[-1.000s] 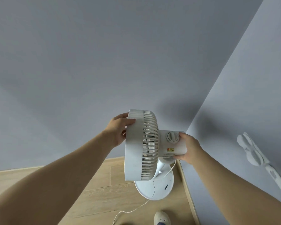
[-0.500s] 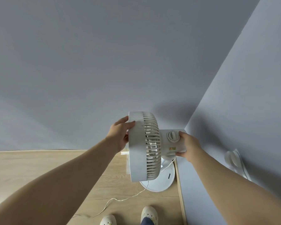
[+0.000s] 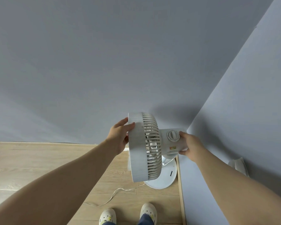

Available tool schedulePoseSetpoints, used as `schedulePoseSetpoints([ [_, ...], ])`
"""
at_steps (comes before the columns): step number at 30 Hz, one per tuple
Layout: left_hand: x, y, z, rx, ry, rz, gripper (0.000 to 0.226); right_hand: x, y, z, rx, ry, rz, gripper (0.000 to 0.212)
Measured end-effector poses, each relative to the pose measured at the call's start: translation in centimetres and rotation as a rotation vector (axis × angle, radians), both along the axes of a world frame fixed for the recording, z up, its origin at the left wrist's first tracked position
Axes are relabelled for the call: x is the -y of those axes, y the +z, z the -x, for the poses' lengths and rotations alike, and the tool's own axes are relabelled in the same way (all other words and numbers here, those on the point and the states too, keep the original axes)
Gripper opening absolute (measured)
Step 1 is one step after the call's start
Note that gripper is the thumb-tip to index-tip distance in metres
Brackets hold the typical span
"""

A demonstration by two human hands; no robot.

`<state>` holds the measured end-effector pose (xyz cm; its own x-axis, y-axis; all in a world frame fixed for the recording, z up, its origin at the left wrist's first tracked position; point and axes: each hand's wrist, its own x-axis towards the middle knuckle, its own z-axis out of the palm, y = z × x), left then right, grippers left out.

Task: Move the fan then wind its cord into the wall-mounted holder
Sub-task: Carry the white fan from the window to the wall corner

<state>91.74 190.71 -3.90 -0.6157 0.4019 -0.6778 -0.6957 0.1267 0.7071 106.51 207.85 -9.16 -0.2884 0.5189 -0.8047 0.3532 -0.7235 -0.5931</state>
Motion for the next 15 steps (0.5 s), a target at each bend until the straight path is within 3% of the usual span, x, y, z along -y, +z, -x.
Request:
schedulePoseSetpoints([
  [9, -0.4, 0.1, 1.7, -0.1, -0.112, 0.19, 0.045, 0.0, 0.0, 1.4, 0.07, 0.099, -0.036, 0.034],
  [15, 0.4, -0.3, 1.9, -0.256, -0.062, 0.29, 0.041, 1.4, -0.2, 2.9, 0.131, 0.18, -0.121, 0.024],
])
